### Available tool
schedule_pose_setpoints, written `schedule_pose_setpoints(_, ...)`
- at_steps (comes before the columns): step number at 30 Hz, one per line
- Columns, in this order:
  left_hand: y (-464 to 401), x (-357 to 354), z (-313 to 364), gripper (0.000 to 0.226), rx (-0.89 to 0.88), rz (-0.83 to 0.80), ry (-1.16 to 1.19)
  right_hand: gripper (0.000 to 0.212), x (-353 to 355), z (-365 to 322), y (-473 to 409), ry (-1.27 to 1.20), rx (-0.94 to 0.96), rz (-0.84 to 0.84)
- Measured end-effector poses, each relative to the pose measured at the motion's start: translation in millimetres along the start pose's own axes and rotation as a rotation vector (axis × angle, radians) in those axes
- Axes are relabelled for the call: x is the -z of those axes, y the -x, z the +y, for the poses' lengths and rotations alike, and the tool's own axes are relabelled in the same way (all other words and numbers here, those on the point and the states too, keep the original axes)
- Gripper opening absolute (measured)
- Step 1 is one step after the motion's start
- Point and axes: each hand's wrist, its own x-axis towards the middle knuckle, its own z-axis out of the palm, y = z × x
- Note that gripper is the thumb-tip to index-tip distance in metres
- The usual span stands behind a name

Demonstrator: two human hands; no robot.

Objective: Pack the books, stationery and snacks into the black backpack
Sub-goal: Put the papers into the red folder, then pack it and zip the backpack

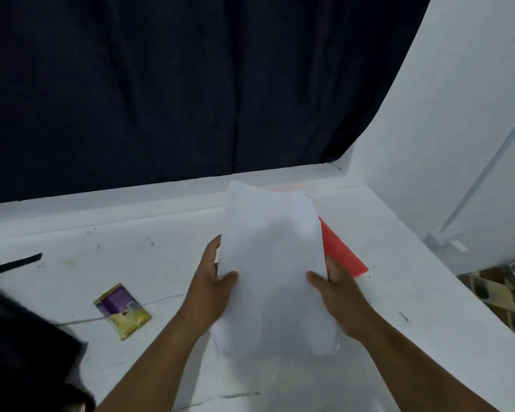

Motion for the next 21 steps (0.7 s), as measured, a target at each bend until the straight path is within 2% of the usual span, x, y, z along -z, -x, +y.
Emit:
schedule_pose_setpoints(4, -12, -63, 12, 0.066, 0.102, -0.065, 0.12, 0.043, 64, 15, -15, -0.066, -0.024, -0.013)
schedule_pose_setpoints(9, -15, -128, 13, 0.06, 0.131, -0.057, 0.039, 0.03, 130, 41, -37, -0.075, -0.157, -0.077)
schedule_pose_setpoints(11, -15, -146, 13, 0.046, 0.141, -0.056, -0.016, 0.032, 146, 45, -46, -0.014, -0.146, -0.066)
schedule_pose_setpoints(12, -15, -153, 13, 0.032, 0.131, -0.038, -0.05, 0.032, 153, 47, -50, -0.008, -0.138, -0.054)
schedule_pose_setpoints(13, -17, -158, 12, 0.016, 0.119, -0.013, -0.097, 0.031, 161, 50, -54, -0.023, -0.136, -0.036)
schedule_pose_setpoints(14, -18, -164, 12, 0.015, 0.099, 0.011, -0.146, 0.03, 169, 54, -58, -0.051, -0.143, -0.019)
schedule_pose_setpoints(17, -23, -163, -6, 0.045, 0.033, 0.049, -0.357, 0.03, 185, 67, -67, -0.176, -0.174, 0.043)
schedule_pose_setpoints(19, -31, -159, -19, 0.042, 0.002, 0.041, -0.622, 0.031, 192, 73, -74, -0.287, -0.203, 0.064)
schedule_pose_setpoints(21, -34, -157, -20, 0.043, 0.133, 0.046, -0.899, 0.031, 196, 77, -81, -0.391, -0.222, 0.065)
